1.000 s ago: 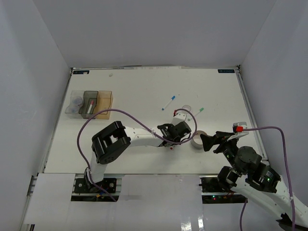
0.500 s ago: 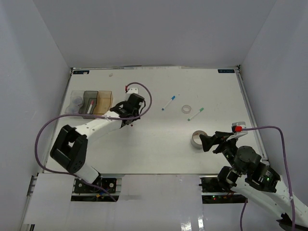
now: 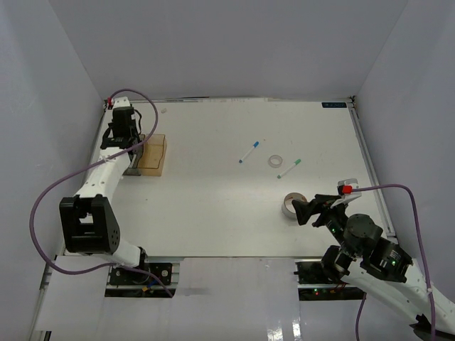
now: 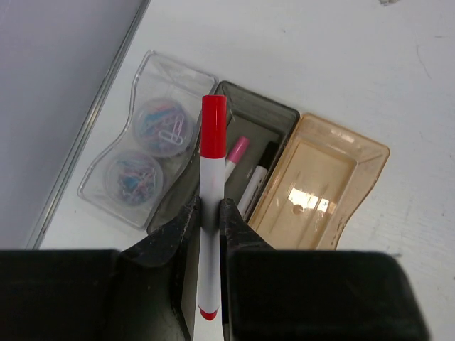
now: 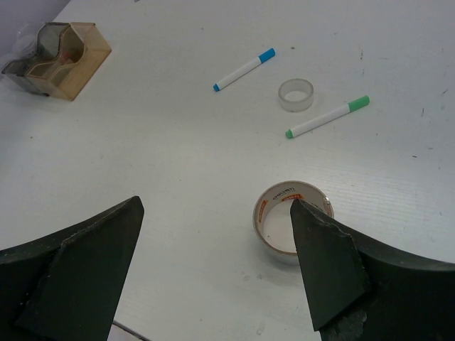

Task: Sort the stationery into containers
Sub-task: Move the drawer to the storage box.

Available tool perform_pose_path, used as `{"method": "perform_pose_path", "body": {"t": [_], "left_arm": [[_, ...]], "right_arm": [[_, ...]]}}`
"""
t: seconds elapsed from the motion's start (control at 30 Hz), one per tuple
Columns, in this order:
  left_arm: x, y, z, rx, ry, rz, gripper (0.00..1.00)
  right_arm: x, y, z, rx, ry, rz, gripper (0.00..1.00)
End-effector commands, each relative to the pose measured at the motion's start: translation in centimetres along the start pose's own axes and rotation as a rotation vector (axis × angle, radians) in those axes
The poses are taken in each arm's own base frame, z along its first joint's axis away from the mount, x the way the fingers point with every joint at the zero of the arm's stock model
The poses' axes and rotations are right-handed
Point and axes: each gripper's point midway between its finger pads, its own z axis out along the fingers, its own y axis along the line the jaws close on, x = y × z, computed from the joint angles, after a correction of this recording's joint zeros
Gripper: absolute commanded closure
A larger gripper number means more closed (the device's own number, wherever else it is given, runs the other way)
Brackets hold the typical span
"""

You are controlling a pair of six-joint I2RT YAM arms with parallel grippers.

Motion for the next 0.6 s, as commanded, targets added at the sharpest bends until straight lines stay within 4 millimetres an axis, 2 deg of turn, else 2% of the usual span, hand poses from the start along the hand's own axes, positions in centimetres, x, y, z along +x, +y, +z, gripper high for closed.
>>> {"method": "perform_pose_path", "body": {"t": [0.0,0.07,0.1,0.17,0.37,0.5,0.57], "left_arm": [[-2.7,-0.7,1.4,0.035,-0.069,0.034,0.95],[-2.8,-0.1,2.5,0.009,-0.069,0.043,0.98],[-2.8,1.0,3.3,-0.018,-0.065,0.036,1.0],[-2.1,1.4,4.5,-0.032,-0.05,0.036,1.0],[-0.5,2.0,5.3,-0.043,-0.06,0.036,0.99],[1.4,2.0,5.7,-0.022,-0.051,0.03,0.88],[2.4,1.8,6.1,-0.014,-0.029,0.026,0.86]], "right_arm": [[-1.1,0.8,0.0,-0.037,-0.041,0.011,0.1],[-1.0,0.9,0.0,-0.043,-0.039,0.007,0.1],[-1.0,0.9,0.0,-0.042,-0.038,0.007,0.1],[-1.1,1.0,0.0,-0.048,-0.039,0.007,0.1],[-1.1,0.9,0.0,-0.045,-0.044,0.008,0.1],[-1.0,1.0,0.1,-0.048,-0.04,0.003,0.1],[-0.9,1.1,0.2,-0.051,-0.035,0.002,0.1]]}}
